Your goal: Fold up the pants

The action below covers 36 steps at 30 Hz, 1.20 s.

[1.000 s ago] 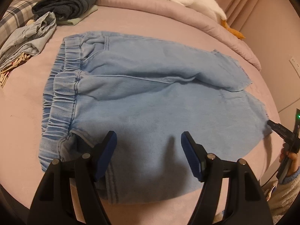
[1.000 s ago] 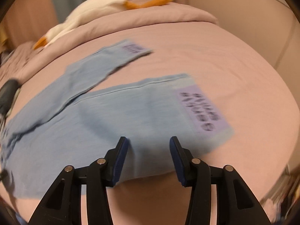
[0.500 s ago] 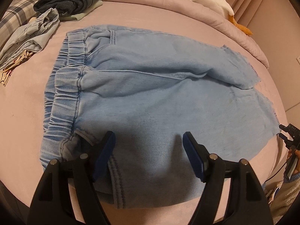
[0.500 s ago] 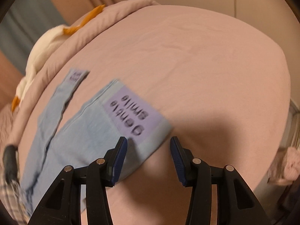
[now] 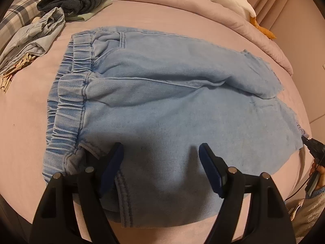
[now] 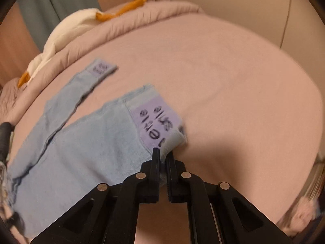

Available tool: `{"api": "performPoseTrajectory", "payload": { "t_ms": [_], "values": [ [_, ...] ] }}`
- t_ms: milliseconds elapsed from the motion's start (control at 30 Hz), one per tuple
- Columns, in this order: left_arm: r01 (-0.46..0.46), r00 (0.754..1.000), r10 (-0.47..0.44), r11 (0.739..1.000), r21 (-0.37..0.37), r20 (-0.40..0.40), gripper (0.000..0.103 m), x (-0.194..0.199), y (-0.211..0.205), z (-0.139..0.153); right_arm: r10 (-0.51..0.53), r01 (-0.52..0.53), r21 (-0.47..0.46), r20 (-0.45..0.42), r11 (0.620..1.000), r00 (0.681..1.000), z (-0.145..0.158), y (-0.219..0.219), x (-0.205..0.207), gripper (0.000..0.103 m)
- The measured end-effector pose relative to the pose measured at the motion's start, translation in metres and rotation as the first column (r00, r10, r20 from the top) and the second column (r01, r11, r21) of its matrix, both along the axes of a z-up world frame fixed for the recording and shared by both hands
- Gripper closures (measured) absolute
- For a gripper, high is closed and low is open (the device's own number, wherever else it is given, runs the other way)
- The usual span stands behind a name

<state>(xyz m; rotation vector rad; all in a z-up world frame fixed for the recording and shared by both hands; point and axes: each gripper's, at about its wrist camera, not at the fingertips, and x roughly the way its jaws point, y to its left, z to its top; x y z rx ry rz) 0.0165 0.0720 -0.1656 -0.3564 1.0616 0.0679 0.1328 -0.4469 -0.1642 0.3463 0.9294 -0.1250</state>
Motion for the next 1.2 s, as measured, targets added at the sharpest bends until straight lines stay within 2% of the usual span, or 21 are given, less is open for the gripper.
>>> {"api": "performPoseTrajectory", "payload": {
  "t_ms": [67, 133, 200, 267, 300, 367, 433, 500, 567, 667, 767, 867, 967, 1067, 1133, 1200],
  "values": [
    [0.002, 1.000, -0.002, 1.000, 0.003, -0.002, 0.027, 0.000, 0.000, -0.001, -0.018, 0.019, -0.028, 0.012, 0.999, 1.000, 0.005, -0.008, 0.000, 0.098],
    [0.007, 1.000, -0.006, 1.000, 0.016, -0.004, 0.027, 0.000, -0.002, -0.001, -0.011, 0.010, -0.069, -0.023, 0.998, 1.000, -0.002, -0.006, 0.006, 0.098],
    [0.011, 1.000, -0.011, 1.000, 0.029, -0.005, 0.026, 0.000, -0.004, -0.001, 0.004, -0.017, -0.129, -0.101, 0.991, 0.995, -0.015, 0.001, 0.016, 0.097],
    [0.022, 1.000, -0.021, 0.999, 0.039, -0.009, 0.025, 0.000, -0.005, -0.002, -0.020, 0.002, -0.166, -0.106, 0.986, 0.994, -0.015, 0.004, 0.019, 0.093],
    [0.026, 1.000, -0.026, 0.999, 0.043, -0.011, 0.025, 0.001, -0.006, -0.002, -0.037, 0.018, -0.188, -0.096, 0.982, 0.995, -0.010, 0.005, 0.019, 0.090],
    [0.034, 0.999, -0.033, 0.998, 0.049, -0.015, 0.025, 0.001, -0.006, -0.003, -0.061, 0.047, -0.256, -0.049, 0.966, 0.997, 0.002, 0.010, 0.016, 0.076],
    [0.033, 0.999, -0.033, 0.998, 0.048, -0.014, 0.024, 0.002, -0.006, -0.003, -0.049, 0.050, -0.318, 0.010, 0.947, 0.999, 0.016, 0.023, 0.012, 0.068],
    [0.031, 0.999, -0.030, 0.998, 0.049, -0.014, 0.024, 0.002, -0.007, -0.003, 0.016, 0.001, -0.318, 0.052, 0.948, 0.999, 0.030, 0.041, 0.009, 0.065],
    [0.021, 1.000, -0.021, 0.998, 0.055, -0.014, 0.024, 0.002, -0.008, -0.002, 0.129, -0.106, -0.267, 0.067, 0.958, 0.989, 0.038, 0.067, 0.008, 0.065],
    [0.016, 1.000, -0.018, 0.998, 0.056, 0.019, 0.024, -0.004, -0.012, 0.004, 0.323, -0.303, -0.189, 0.083, 0.934, 0.943, 0.046, 0.118, 0.005, 0.065],
    [0.055, 0.997, -0.058, 0.997, 0.059, 0.051, 0.024, -0.014, -0.017, 0.009, 0.498, -0.482, -0.155, 0.092, 0.863, 0.862, 0.046, 0.175, -0.001, 0.065],
    [0.066, 0.996, -0.070, 0.995, 0.070, 0.047, 0.024, -0.020, -0.015, 0.004, 0.602, -0.586, -0.167, 0.065, 0.793, 0.796, 0.037, 0.218, -0.007, 0.065],
    [0.063, 0.997, -0.064, 0.997, 0.032, 0.043, 0.025, -0.028, -0.009, -0.004, 0.672, -0.663, -0.148, 0.015, 0.734, 0.740, 0.022, 0.246, -0.020, 0.065],
    [0.089, 0.994, -0.092, 0.995, 0.053, 0.051, 0.024, -0.034, -0.013, -0.004, 0.719, -0.722, -0.124, -0.073, 0.681, 0.691, 0.004, 0.266, -0.030, 0.065],
    [0.106, 0.993, -0.110, 0.991, 0.076, 0.048, 0.024, -0.038, -0.015, -0.005, 0.730, -0.732, -0.170, -0.085, 0.660, 0.678, 0.002, 0.271, -0.039, 0.065],
    [0.116, 0.991, -0.120, 0.990, 0.086, 0.050, 0.024, -0.040, -0.016, -0.007, 0.735, -0.741, -0.153, -0.099, 0.654, 0.670, 0.005, 0.270, -0.040, 0.065]
  ]
}}
